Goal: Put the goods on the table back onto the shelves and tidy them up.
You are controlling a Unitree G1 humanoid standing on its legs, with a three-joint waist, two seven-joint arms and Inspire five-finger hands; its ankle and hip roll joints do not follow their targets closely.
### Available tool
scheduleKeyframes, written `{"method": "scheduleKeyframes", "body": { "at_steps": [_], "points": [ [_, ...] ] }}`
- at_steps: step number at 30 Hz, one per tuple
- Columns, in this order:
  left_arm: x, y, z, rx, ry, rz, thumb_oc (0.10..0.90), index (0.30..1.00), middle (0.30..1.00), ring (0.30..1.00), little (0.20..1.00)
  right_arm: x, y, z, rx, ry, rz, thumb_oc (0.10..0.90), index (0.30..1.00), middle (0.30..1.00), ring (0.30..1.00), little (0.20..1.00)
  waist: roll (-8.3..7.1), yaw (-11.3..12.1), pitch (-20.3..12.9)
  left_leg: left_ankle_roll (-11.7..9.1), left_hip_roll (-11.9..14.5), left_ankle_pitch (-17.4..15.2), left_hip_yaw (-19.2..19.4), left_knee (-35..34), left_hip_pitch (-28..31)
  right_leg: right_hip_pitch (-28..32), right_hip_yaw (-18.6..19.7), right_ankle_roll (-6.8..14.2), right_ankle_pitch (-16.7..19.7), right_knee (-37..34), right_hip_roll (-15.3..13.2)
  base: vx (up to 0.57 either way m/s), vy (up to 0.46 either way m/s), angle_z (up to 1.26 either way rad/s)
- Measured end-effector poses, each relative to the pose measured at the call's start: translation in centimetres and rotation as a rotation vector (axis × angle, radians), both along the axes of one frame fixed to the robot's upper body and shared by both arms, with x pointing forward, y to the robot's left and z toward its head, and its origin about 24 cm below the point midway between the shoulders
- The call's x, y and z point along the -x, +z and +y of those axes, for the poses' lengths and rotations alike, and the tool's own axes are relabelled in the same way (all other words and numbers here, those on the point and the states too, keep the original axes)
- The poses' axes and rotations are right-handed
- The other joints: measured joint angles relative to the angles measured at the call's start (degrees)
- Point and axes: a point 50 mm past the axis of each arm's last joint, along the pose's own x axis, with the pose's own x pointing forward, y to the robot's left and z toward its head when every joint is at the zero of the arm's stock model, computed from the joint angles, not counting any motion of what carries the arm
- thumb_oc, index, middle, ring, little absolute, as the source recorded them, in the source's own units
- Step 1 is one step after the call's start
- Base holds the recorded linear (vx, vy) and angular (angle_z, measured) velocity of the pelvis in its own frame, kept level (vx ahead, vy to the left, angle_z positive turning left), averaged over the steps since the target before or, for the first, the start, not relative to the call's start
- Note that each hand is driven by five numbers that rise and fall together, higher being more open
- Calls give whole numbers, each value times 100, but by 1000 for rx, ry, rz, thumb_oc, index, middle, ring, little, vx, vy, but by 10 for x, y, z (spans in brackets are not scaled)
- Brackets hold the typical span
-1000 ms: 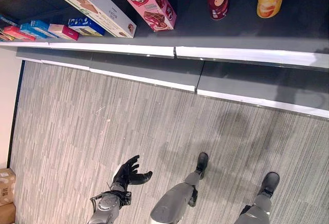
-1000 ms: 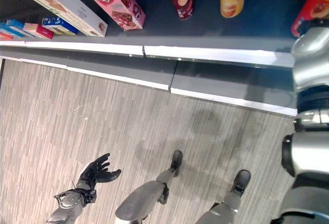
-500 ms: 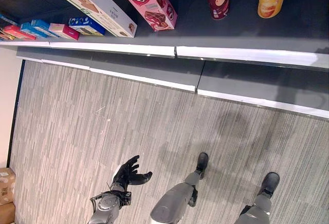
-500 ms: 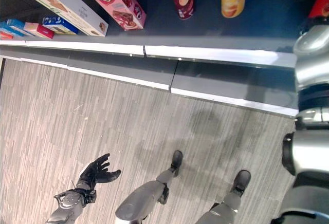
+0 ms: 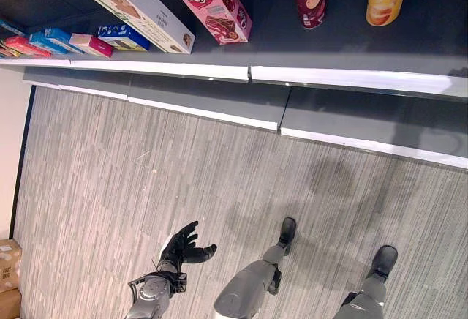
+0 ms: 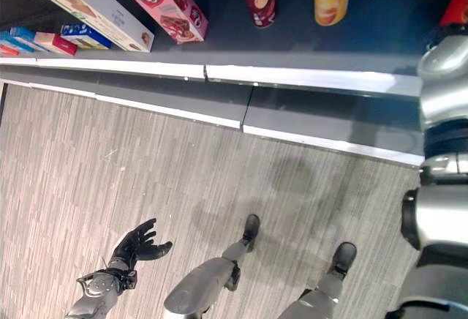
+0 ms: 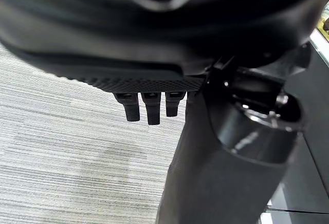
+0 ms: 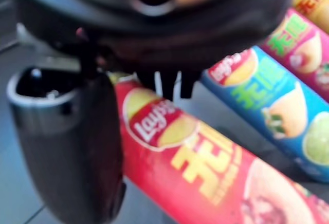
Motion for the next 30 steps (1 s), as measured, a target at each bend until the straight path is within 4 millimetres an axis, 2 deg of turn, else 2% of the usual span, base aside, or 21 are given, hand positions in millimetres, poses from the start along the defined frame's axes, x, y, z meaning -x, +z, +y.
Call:
{"method": "scheduleKeyframes", "body": {
  "at_steps": [9, 15, 18, 22, 27, 30],
  "points": [
    [-1, 1, -7, 5, -35, -5, 800, 900, 900, 900, 900, 5, 5, 6, 4, 32, -64, 800, 900, 900, 900, 900, -6, 2, 5, 0, 5, 0, 72, 0, 134, 89, 80, 1, 0, 0, 0, -82, -1, -4],
    [-1, 1, -8, 4, -38, -7, 800, 900, 900, 900, 900, 3, -9, 20, 15, 75, -110, 800, 900, 900, 900, 900, -19, -5, 15, 0, 9, 0, 90, 0, 180, 128, 94, 1, 0, 0, 2, -76, -3, -1],
    [-1, 1, -8, 1, -41, -3, 800, 900, 900, 900, 900, -2, -17, 24, -2, 96, -91, 800, 900, 900, 900, 900, -74, -14, 59, 0, 11, 0, 104, 0, 204, 135, 120, 0, 1, 0, 5, -63, 10, -4],
    [-1, 1, -7, 1, -41, -4, 800, 900, 900, 900, 900, -4, -17, 25, 6, 107, -72, 800, 900, 900, 900, 900, -261, -30, 207, 0, 16, 0, 122, 0, 315, 197, 195, -1, 2, 0, 34, -23, 5, -7],
    [-1, 1, -7, 1, -40, -4, 800, 900, 900, 900, 900, 1, -9, 37, 74, 126, -102, 800, 900, 900, 900, 900, -282, -40, 224, 0, 18, 0, 125, 0, 324, 196, 217, -4, 8, 0, 36, -3, 0, -1],
    [-2, 3, -7, 2, -39, -12, 800, 900, 900, 900, 900, 4, -11, 40, 117, 120, -105, 800, 900, 900, 900, 900, -317, -66, 251, 0, 26, -1, 138, -1, 337, 197, 234, -9, 18, 0, 46, 1, -2, -1]
  ]
}}
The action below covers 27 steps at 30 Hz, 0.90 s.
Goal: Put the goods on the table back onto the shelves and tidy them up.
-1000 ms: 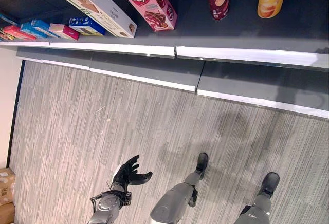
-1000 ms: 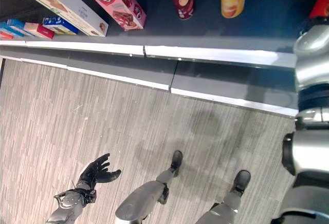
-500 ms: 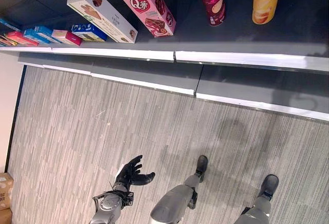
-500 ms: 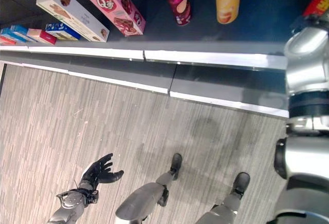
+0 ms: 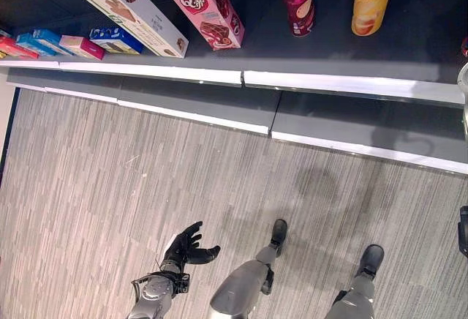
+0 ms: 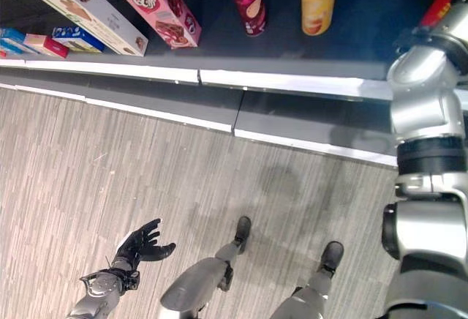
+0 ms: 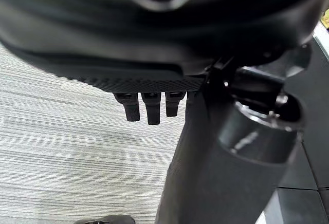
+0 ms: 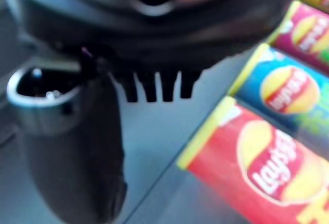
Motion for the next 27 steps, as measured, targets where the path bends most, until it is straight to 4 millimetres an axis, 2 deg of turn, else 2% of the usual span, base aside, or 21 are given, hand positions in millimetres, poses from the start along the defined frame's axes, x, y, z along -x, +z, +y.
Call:
{"method": "scheduleKeyframes", "body": {
  "at_steps": [2, 3, 4, 5, 6, 7, 10, 14, 16, 20, 27],
  "points": [
    [0, 0, 0, 0, -1, -1, 800, 900, 900, 900, 900, 1, -4, 6, 35, 12, 0, 800, 900, 900, 900, 900, -24, -26, 19, 0, 1, 0, 45, 0, 0, -11, 17, 5, 8, 0, -1, 3, -19, -6],
    [-1, 1, 2, -1, 8, -5, 800, 900, 900, 900, 900, 2, -17, 22, 102, 51, 4, 800, 900, 900, 900, 900, -111, -123, 85, 0, 16, 0, 93, 0, 1, -31, 55, -3, 19, -1, 15, 9, -39, -12],
    [-3, 3, 1, 0, 8, -14, 800, 900, 900, 900, 900, 4, -26, 27, 90, 82, 2, 800, 900, 900, 900, 900, -172, -195, 130, 0, 30, 0, 112, 0, 15, -35, 84, -6, 26, -1, 31, 8, -32, -19],
    [-5, 4, 3, -10, 16, -19, 800, 900, 900, 900, 900, 10, -50, 43, 92, 161, 16, 800, 900, 900, 900, 900, -302, -297, 228, -2, 65, -1, 135, -1, 31, -49, 138, -21, 37, -1, 65, 2, -22, -24],
    [-7, 6, 6, -28, 26, -29, 800, 900, 900, 900, 900, 14, -64, 56, 111, 211, 28, 800, 900, 900, 900, 900, -388, -399, 290, -3, 89, -3, 223, -1, 27, -98, 189, -50, 61, -1, 88, -1, -3, -23],
    [-8, 6, 7, -32, 31, -29, 800, 900, 900, 900, 900, 14, -69, 60, 117, 228, 37, 800, 900, 900, 900, 900, -407, -433, 304, -3, 97, -3, 251, -1, 24, -114, 210, -54, 70, -1, 92, -1, -1, -21],
    [-10, 7, 5, -31, 42, -38, 800, 900, 900, 900, 900, 18, -96, 65, 110, 281, 101, 800, 900, 900, 900, 900, -449, -505, 334, -2, 117, -6, 307, -3, 0, -196, 316, -63, 119, -2, 110, -4, -1, -16],
    [-8, 5, -1, -19, 64, -31, 800, 900, 900, 900, 900, 19, -138, 62, 8, 312, 206, 800, 900, 900, 900, 900, -493, -607, 366, -1, 131, -8, 416, -3, -93, -369, 438, -72, 175, -2, 124, -3, -7, -14],
    [-6, 3, -1, -21, 70, -24, 800, 900, 900, 900, 900, 19, -151, 65, -17, 341, 257, 800, 900, 900, 900, 900, -517, -633, 383, -1, 142, -9, 442, -3, -145, -456, 475, -74, 203, -2, 133, -1, -4, -14],
    [-5, 2, -1, -22, 74, -18, 800, 900, 900, 900, 900, 14, -162, 63, -96, 381, 294, 800, 900, 900, 900, 900, -533, -700, 394, 1, 157, -7, 455, -3, -173, -493, 486, -76, 249, -3, 147, 3, 1, -1],
    [-2, 1, 1, -23, 79, -10, 800, 900, 900, 900, 900, 5, -136, 55, -106, 385, 232, 800, 900, 900, 900, 900, -532, -641, 394, 1, 188, -7, 507, -2, -136, -470, 513, -83, 255, -2, 157, 0, 0, 0]
  ]
}}
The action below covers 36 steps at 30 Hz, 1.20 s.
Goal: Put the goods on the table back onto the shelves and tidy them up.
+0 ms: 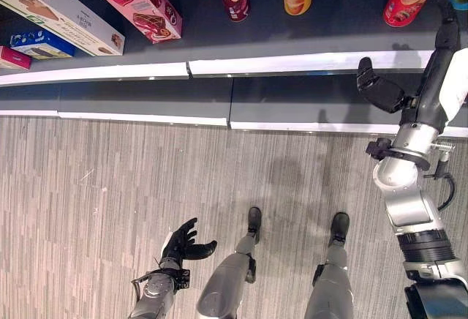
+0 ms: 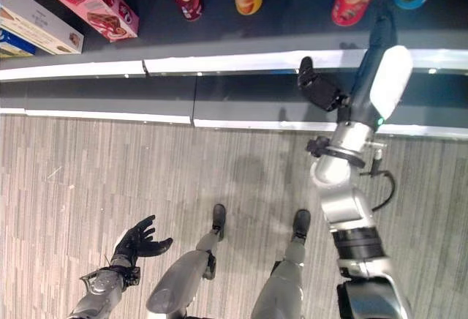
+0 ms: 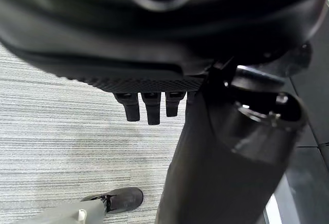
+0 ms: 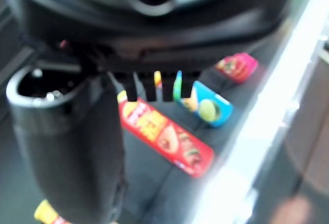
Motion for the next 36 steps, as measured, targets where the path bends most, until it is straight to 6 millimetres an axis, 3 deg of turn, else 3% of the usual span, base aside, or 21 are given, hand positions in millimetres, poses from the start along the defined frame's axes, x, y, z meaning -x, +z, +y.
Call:
{"method": "scheduleKeyframes", "body": {
  "at_steps": [3, 9, 27, 36],
  "points": [
    [1, 0, 0, 0, 2, 1, 800, 900, 900, 900, 900, -3, 12, 0, -77, 42, -47, 800, 900, 900, 900, 900, 4, 64, -3, 0, -2, 0, -2, 0, 14, 20, -4, 0, 0, 0, 0, 0, 0, 0],
    [4, -3, 2, -4, 4, 18, 800, 900, 900, 900, 900, -19, 17, -8, -352, 118, -91, 800, 900, 900, 900, 900, 10, 142, -7, 0, 7, 0, -40, 0, 78, 94, -30, 0, -1, 0, 37, 3, -1, 1],
    [8, -5, 3, -3, 5, 31, 800, 900, 900, 900, 900, -30, 8, -20, -519, 165, -63, 800, 900, 900, 900, 900, 17, 218, -12, 1, 4, 2, -81, 0, 91, 126, -40, -1, -1, -1, 27, 2, -1, 0],
    [8, -5, 4, 9, -4, 29, 800, 900, 900, 900, 900, -36, 31, -30, -567, 172, -101, 800, 900, 900, 900, 900, 33, 251, -23, 1, -29, 2, -76, 0, -27, 4, -38, 7, -6, -1, -37, 0, 0, 0]
  ]
}}
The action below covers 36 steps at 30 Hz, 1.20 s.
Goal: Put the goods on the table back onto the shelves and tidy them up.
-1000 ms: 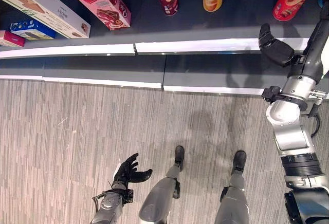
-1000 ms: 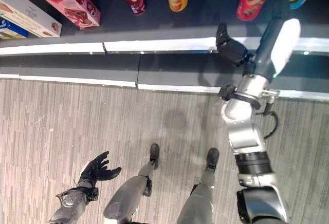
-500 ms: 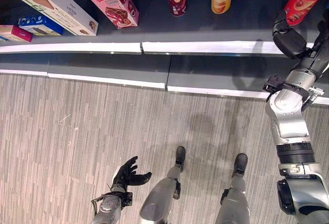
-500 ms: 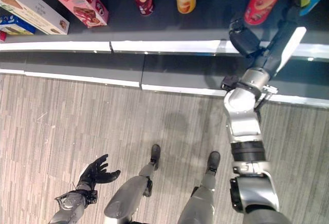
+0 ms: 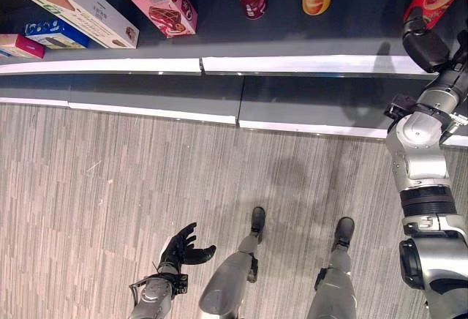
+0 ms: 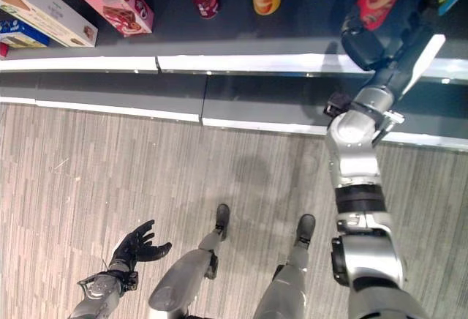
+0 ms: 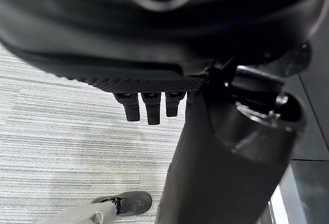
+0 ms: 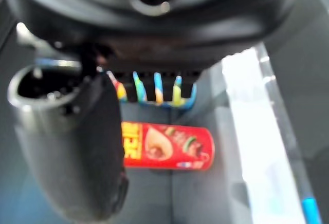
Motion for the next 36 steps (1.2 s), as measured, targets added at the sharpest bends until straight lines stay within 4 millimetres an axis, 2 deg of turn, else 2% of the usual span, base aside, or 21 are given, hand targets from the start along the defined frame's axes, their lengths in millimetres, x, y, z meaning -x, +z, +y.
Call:
{"method": "scheduleKeyframes", "body": {
  "at_steps": [4, 8, 15, 36],
  "points": [
    [0, 1, 3, -5, 2, -3, 800, 900, 900, 900, 900, -5, 11, 5, 6, 22, -12, 800, 900, 900, 900, 900, 0, 8, 0, 0, 1, 0, 2, 0, -24, -28, 1, 1, -1, 0, 0, 0, 0, 0],
    [-2, 3, 6, -2, 6, -12, 800, 900, 900, 900, 900, -7, 22, -1, 47, 8, -1, 800, 900, 900, 900, 900, 0, 100, 0, 0, -1, 0, 5, 0, -78, -94, 0, 1, 0, 0, 0, 0, 0, 0],
    [-2, 4, 8, -6, 6, -13, 800, 900, 900, 900, 900, -10, 30, -1, 76, 7, 12, 800, 900, 900, 900, 900, -1, 112, 1, 0, -6, 0, 1, 0, -148, -159, 0, 2, -1, 1, -2, 0, 0, 0],
    [-2, 4, 8, -6, 8, -15, 800, 900, 900, 900, 900, -14, 25, 5, 32, 59, 20, 800, 900, 900, 900, 900, -2, 126, 1, 0, 3, 0, -18, 0, -163, -155, -9, 0, 1, 2, 36, 0, 0, 0]
  ]
}}
